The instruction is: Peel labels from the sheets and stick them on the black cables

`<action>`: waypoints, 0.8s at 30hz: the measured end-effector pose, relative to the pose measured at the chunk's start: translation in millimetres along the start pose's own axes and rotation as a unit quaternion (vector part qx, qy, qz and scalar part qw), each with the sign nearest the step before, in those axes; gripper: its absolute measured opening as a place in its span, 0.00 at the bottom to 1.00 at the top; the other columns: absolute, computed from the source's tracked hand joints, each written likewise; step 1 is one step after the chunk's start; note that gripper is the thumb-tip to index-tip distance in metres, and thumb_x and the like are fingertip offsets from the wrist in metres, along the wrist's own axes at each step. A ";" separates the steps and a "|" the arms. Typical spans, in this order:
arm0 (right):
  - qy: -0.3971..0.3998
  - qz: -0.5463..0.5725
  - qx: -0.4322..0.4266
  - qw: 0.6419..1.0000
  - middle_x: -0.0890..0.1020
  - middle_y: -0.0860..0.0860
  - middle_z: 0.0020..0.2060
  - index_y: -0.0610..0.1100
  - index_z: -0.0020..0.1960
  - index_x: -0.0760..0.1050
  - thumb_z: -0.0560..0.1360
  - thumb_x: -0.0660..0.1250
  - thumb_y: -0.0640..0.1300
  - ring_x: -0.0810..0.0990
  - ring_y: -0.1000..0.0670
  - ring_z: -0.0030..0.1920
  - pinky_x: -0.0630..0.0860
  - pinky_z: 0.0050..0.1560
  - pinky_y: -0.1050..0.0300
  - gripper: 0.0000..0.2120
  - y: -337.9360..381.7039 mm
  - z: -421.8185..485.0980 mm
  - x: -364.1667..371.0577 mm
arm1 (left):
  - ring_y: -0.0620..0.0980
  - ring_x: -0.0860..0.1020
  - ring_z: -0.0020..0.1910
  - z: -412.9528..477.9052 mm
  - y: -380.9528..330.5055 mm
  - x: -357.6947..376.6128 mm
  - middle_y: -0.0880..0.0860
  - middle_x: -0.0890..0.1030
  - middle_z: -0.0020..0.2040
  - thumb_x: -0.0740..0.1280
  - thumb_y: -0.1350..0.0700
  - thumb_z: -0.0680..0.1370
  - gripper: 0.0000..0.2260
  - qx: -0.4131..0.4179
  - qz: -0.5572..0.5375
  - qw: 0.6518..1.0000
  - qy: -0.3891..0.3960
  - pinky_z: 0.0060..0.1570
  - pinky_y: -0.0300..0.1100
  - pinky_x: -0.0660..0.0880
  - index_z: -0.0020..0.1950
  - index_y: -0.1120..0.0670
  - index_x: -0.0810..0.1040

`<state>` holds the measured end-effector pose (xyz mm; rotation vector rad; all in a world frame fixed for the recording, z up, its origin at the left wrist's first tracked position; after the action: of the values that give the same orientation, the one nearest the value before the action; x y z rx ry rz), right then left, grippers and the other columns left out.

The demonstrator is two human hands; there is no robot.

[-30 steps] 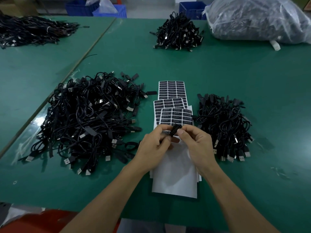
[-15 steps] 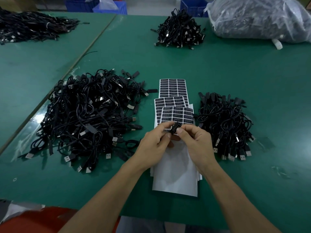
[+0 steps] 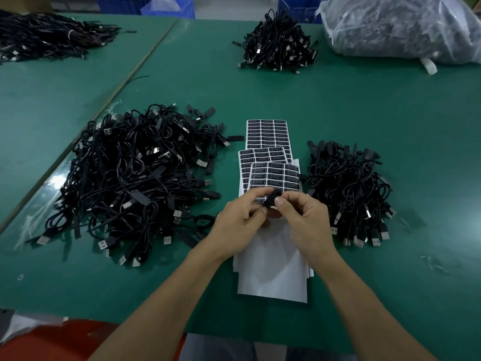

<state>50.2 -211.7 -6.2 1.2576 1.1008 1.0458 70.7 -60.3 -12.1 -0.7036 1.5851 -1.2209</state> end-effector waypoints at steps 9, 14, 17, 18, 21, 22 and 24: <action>-0.032 -0.018 0.005 0.999 0.85 0.51 0.38 0.44 0.44 0.82 0.77 0.70 0.39 0.84 0.52 0.41 0.80 0.48 0.58 0.04 -1.4 -1.0 0.9 | 0.48 0.84 0.50 -1.1 -0.8 1.1 0.44 0.85 0.42 0.60 0.49 0.77 0.20 -0.012 -0.005 1.000 -0.004 0.60 0.60 0.75 0.61 0.24 0.69; -0.038 -0.006 0.008 0.999 0.85 0.51 0.38 0.45 0.44 0.82 0.77 0.70 0.37 0.84 0.53 0.40 0.80 0.44 0.61 0.05 -0.7 -2.2 3.4 | 0.47 0.84 0.52 -0.1 1.4 0.6 0.43 0.86 0.44 0.61 0.47 0.76 0.19 -0.018 -0.002 1.000 0.004 0.62 0.59 0.75 0.63 0.27 0.69; -0.040 -0.006 0.007 0.999 0.85 0.53 0.37 0.46 0.43 0.82 0.77 0.70 0.37 0.84 0.55 0.39 0.80 0.43 0.63 0.06 0.1 -2.6 3.8 | 0.49 0.83 0.56 1.6 1.2 1.0 0.46 0.86 0.50 0.61 0.50 0.77 0.17 -0.022 -0.003 1.000 0.022 0.64 0.59 0.74 0.65 0.35 0.74; -0.039 -0.007 0.006 0.999 0.85 0.54 0.36 0.46 0.43 0.82 0.77 0.70 0.37 0.83 0.56 0.38 0.79 0.42 0.64 0.07 0.4 -2.6 4.1 | 0.50 0.83 0.57 2.0 1.2 1.1 0.47 0.86 0.52 0.61 0.52 0.78 0.17 -0.024 -0.008 0.999 0.029 0.64 0.60 0.74 0.66 0.39 0.75; -0.038 -0.015 0.000 0.999 0.84 0.56 0.35 0.47 0.43 0.81 0.77 0.70 0.37 0.82 0.58 0.37 0.78 0.41 0.65 0.07 1.0 -2.7 3.3 | 0.52 0.83 0.57 2.9 0.7 0.1 0.49 0.86 0.54 0.61 0.55 0.79 0.17 -0.032 -0.015 0.999 0.035 0.63 0.61 0.74 0.66 0.44 0.77; -0.039 -0.019 -0.002 0.999 0.84 0.56 0.35 0.47 0.43 0.81 0.77 0.70 0.37 0.82 0.59 0.37 0.78 0.41 0.66 0.07 1.1 -2.9 3.0 | 0.52 0.83 0.57 3.0 0.7 -0.1 0.50 0.86 0.54 0.61 0.55 0.79 0.16 -0.035 -0.017 0.999 0.034 0.63 0.61 0.74 0.66 0.45 0.77; -0.041 -0.024 -0.005 0.999 0.84 0.57 0.35 0.48 0.42 0.81 0.77 0.71 0.37 0.82 0.59 0.37 0.78 0.41 0.66 0.08 1.0 -3.2 2.7 | 0.51 0.83 0.56 2.3 0.8 0.2 0.50 0.86 0.53 0.61 0.55 0.79 0.16 -0.041 -0.020 0.999 0.028 0.63 0.60 0.74 0.66 0.46 0.77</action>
<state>47.5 -208.4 -5.3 1.2503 1.0577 0.9554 72.9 -61.1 -12.9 -0.7624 1.6816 -1.2204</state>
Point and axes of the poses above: each hand's wrist, its own z-axis towards the middle knuckle, its own x-axis out of the palm, y = z × x, the point moved 2 cm from there along z, towards the middle knuckle
